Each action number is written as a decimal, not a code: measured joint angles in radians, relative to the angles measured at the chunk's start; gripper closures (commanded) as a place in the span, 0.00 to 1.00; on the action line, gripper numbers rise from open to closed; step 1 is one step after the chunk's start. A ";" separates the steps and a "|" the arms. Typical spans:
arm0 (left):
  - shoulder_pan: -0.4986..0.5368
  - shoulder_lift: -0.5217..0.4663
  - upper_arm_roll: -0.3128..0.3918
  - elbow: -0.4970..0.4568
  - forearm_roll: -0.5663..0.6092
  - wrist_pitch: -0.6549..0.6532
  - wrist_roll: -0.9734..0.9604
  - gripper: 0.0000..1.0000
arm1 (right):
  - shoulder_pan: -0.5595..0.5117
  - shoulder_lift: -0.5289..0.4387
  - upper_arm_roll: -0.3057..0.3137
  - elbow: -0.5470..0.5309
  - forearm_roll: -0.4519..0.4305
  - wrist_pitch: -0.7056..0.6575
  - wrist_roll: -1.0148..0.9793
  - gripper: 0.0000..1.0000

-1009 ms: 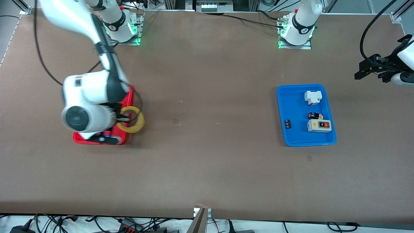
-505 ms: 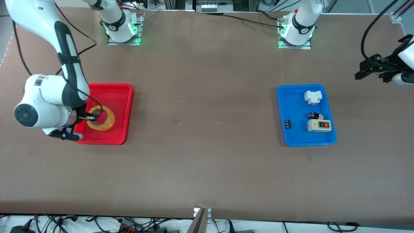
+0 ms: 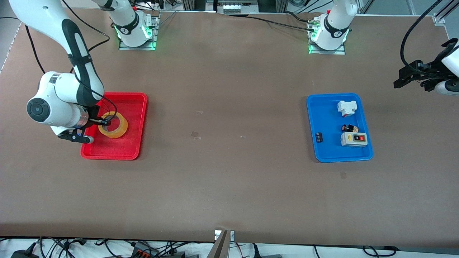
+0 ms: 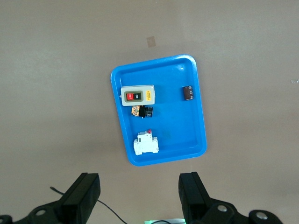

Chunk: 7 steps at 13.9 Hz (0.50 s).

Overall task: Place and move tape with both arms
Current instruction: 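Lower the tape into the red tray and open the right gripper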

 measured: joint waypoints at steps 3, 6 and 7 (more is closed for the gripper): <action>0.000 0.000 -0.002 0.000 0.000 0.000 0.000 0.00 | -0.026 0.001 0.000 -0.008 0.002 0.000 -0.103 0.99; 0.001 0.000 -0.002 0.000 0.000 0.000 -0.001 0.00 | -0.020 0.009 0.007 -0.011 0.002 0.004 -0.120 0.98; 0.001 0.000 -0.002 0.000 0.000 0.000 -0.002 0.00 | -0.013 0.015 0.010 -0.011 0.002 0.007 -0.121 0.98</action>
